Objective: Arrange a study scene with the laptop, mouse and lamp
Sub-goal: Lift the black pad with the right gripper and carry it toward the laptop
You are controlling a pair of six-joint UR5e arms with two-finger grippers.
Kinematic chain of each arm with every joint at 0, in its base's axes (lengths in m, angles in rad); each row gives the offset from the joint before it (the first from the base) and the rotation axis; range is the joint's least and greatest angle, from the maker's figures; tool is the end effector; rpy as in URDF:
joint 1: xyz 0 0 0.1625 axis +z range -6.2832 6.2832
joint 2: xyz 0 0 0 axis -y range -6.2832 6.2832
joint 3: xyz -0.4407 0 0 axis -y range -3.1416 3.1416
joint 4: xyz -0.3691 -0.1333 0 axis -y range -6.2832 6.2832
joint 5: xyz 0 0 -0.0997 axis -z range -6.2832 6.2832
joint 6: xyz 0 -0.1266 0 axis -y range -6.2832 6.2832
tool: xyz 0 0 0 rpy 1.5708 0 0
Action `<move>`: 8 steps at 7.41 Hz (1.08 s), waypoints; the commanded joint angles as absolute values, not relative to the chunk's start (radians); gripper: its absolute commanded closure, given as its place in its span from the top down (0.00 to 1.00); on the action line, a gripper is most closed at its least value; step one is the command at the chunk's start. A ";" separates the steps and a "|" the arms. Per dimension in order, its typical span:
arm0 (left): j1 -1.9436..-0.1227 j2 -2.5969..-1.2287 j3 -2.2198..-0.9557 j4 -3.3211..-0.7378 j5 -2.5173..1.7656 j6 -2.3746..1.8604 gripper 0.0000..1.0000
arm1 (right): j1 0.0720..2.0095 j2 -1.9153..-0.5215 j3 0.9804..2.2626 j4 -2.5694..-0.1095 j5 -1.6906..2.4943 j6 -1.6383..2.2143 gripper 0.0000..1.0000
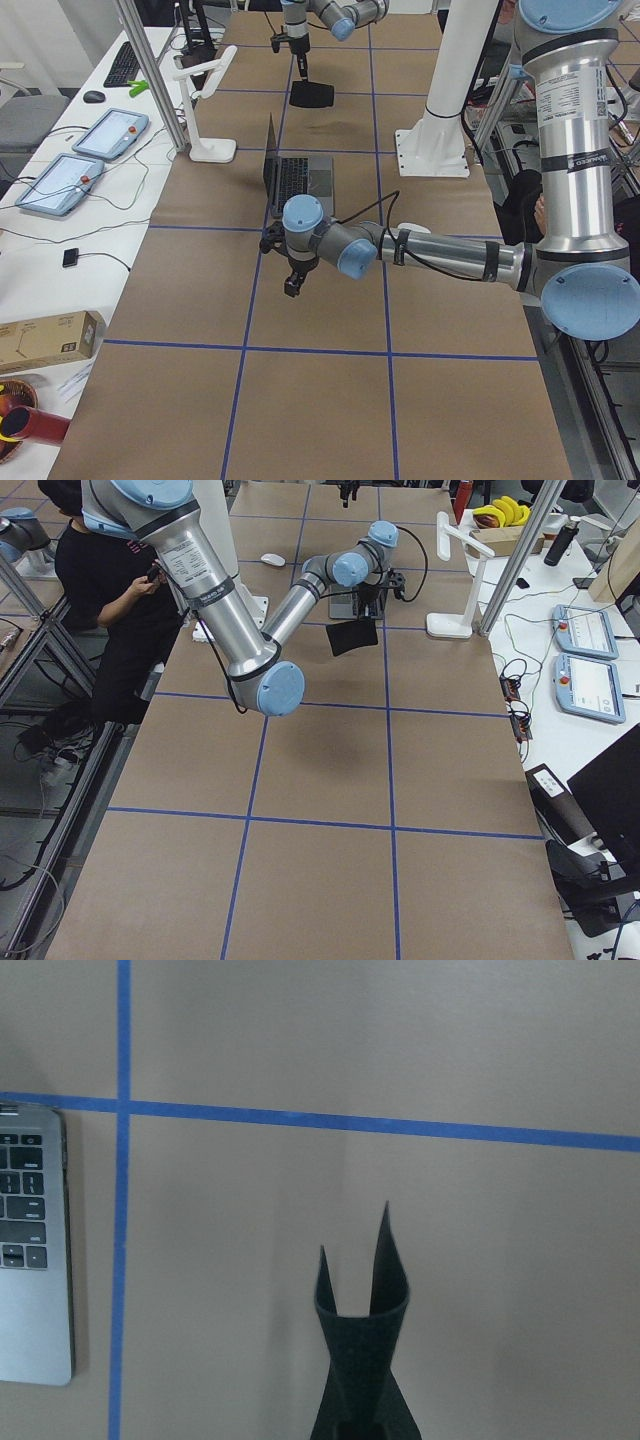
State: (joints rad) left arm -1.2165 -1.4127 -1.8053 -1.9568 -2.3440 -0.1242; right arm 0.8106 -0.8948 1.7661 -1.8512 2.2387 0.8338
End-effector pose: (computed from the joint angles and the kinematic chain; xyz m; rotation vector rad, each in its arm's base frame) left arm 0.1065 -0.4173 0.6061 0.2480 0.8462 0.3938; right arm -0.4092 -0.5100 0.2509 -0.0662 -0.8587 -0.1283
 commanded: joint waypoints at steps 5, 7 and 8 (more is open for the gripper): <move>-1.216 -1.414 -1.798 -1.957 -2.344 -0.124 1.00 | 0.801 -0.850 1.749 -1.882 2.241 0.848 0.13; -1.216 -1.414 -1.790 -1.959 -2.344 -0.123 1.00 | 0.799 -0.802 1.709 -1.933 2.244 0.851 0.13; -1.216 -1.414 -1.790 -1.959 -2.345 -0.123 1.00 | 0.799 -0.804 1.709 -1.933 2.246 0.851 0.13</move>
